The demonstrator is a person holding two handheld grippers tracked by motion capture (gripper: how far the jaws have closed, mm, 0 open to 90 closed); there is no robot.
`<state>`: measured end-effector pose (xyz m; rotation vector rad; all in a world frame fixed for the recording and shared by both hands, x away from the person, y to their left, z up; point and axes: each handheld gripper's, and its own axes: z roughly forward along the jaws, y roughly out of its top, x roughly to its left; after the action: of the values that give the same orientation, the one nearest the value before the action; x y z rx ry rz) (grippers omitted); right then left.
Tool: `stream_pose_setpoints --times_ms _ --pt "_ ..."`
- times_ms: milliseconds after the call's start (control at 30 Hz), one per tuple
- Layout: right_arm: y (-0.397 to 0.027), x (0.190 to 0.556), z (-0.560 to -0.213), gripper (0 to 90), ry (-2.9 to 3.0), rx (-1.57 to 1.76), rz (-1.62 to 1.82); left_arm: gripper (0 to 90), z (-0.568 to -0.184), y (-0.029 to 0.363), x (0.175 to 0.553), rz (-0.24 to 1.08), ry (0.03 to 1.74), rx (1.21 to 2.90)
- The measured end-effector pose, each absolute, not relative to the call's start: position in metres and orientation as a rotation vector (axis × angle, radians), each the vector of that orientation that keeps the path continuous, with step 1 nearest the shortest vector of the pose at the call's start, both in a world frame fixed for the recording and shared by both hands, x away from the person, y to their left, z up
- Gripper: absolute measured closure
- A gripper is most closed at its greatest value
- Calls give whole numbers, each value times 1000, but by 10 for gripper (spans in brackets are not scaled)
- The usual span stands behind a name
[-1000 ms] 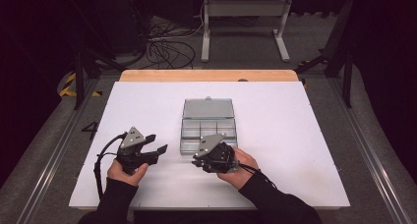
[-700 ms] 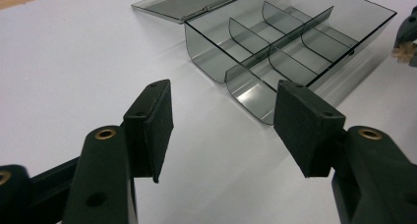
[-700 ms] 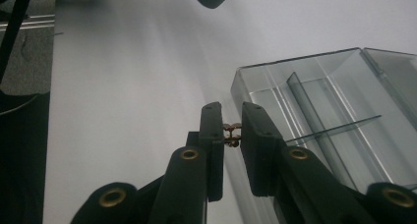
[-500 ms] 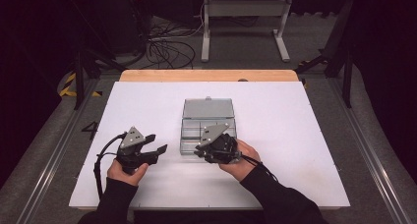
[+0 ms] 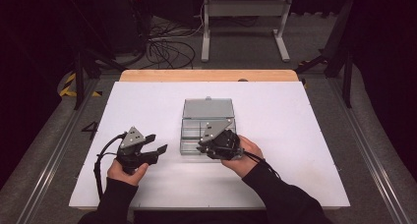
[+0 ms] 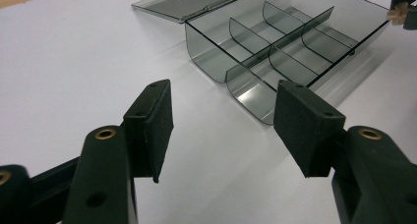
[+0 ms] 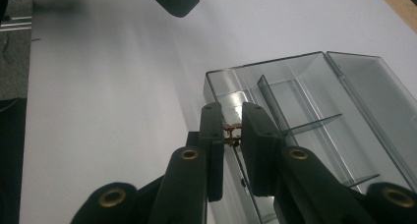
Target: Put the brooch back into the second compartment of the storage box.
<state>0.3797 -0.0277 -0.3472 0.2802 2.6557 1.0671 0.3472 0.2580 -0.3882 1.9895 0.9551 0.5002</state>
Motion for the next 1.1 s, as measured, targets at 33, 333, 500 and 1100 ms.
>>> stream_pose_setpoints --times_ms 33,333,500,1100 --pt "-28 380 -346 801 2655 275 1065 405 -388 258 347 500 956 1989" --pt "-28 388 -342 801 2637 294 1036 404 -388 258 347 495 959 1982" --pt "-30 397 -339 801 2629 310 1020 403 -388 258 347 496 959 1981" --pt "-31 427 -345 801 2609 407 974 403 -388 259 347 500 957 1983"
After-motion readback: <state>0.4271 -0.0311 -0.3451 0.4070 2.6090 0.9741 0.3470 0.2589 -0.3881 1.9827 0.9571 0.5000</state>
